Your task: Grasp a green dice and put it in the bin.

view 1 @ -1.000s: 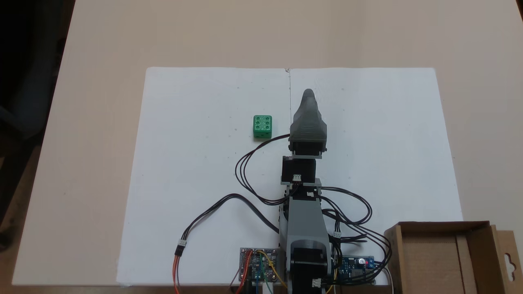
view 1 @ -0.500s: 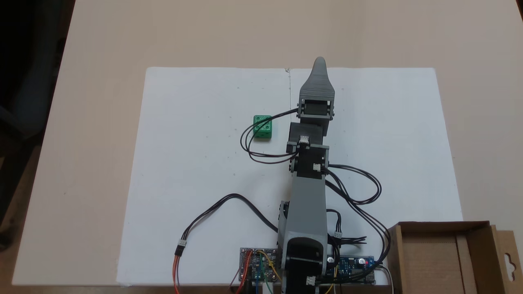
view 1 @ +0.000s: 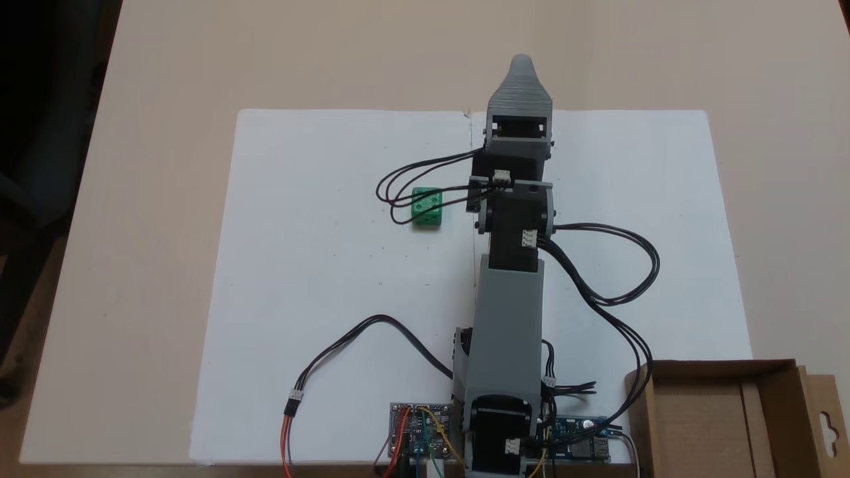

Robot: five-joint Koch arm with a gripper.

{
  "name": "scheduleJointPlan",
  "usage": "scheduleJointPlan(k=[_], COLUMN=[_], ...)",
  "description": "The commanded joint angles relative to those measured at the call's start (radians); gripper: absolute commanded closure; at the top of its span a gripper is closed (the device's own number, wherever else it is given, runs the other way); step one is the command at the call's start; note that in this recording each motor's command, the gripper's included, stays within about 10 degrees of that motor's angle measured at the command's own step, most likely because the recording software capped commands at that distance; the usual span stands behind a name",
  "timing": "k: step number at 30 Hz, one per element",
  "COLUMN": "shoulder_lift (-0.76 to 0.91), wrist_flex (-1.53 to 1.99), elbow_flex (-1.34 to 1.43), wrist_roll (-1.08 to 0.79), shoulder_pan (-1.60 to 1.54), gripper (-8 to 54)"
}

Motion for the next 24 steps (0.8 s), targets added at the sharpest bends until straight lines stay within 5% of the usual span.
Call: scheduleJointPlan(k=[1,16,24], shoulder_lift=[0.009,-0.075,-0.137], wrist_flex=[0.107,0.905,0.824], elbow_flex=[-0.075,-0.075,-0.089], wrist_roll=[0.078,0.236,0.402], shoulder_pan=[0.011,-0.155,-0.295], gripper=[2.9,2.9,3.0])
